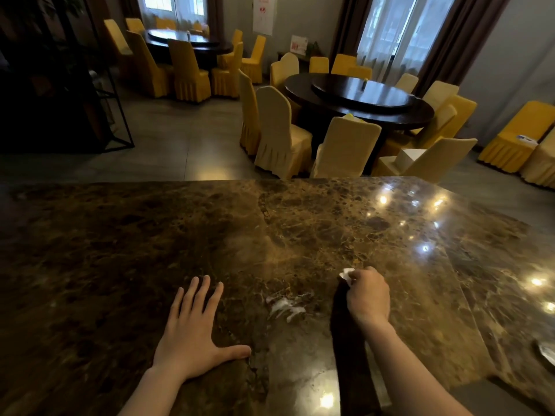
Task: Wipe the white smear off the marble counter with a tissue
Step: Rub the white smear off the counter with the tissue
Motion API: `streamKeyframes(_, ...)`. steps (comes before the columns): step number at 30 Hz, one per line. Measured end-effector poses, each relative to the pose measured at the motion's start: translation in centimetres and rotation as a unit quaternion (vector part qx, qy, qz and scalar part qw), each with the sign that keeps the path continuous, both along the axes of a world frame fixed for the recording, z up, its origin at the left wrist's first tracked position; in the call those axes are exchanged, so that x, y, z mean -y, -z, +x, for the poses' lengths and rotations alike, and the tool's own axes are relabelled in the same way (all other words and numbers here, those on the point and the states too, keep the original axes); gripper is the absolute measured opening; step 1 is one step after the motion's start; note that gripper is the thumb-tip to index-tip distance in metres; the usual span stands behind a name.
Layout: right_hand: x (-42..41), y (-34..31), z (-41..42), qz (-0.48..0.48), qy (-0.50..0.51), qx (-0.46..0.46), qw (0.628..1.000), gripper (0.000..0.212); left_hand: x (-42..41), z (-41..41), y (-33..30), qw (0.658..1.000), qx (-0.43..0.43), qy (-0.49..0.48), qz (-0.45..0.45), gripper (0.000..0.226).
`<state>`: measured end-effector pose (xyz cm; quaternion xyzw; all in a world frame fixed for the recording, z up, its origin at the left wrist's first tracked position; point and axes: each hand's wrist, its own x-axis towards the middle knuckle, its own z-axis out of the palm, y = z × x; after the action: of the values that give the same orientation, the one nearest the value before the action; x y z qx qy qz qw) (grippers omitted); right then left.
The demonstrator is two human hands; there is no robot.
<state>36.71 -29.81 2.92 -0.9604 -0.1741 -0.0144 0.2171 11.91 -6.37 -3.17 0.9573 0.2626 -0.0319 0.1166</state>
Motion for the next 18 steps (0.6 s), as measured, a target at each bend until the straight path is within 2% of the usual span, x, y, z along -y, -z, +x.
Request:
streamKeyframes(2,-0.3,0.4,-0.8,-0.044,-0.008,0.017,0.999,0.018,0.0,0.0,0.0,1.000,0.000,0.000,0.000,0.149)
streamKeyframes(5,-2.3,1.6,-3.4,-0.046,-0.076,0.042,0.995,0.016,0.0,0.1,0.2,1.000,0.006,-0.002,-0.004,0.148)
streamKeyframes(9,-4.0,1.4,-5.0,-0.031,-0.174,-0.002,0.984,0.012,0.0,0.0,0.1,1.000,0.005,-0.001,-0.008,0.147)
streamKeyframes(12,-3.4,0.4,-2.7,0.034,-0.074,-0.010,0.997,0.011,0.0,0.1,0.1,1.000,0.000,-0.001,-0.004,0.147)
streamKeyframes(14,-3.1,0.4,-2.0,0.000,-0.033,0.009,0.999,0.015,0.0,0.0,0.3,1.000,-0.003,-0.001,-0.004,0.148)
streamKeyframes(18,-4.4,1.6,-4.7,-0.058,-0.117,0.041,0.991,0.015,-0.1,0.1,0.5,1.000,0.007,-0.002,-0.006,0.146)
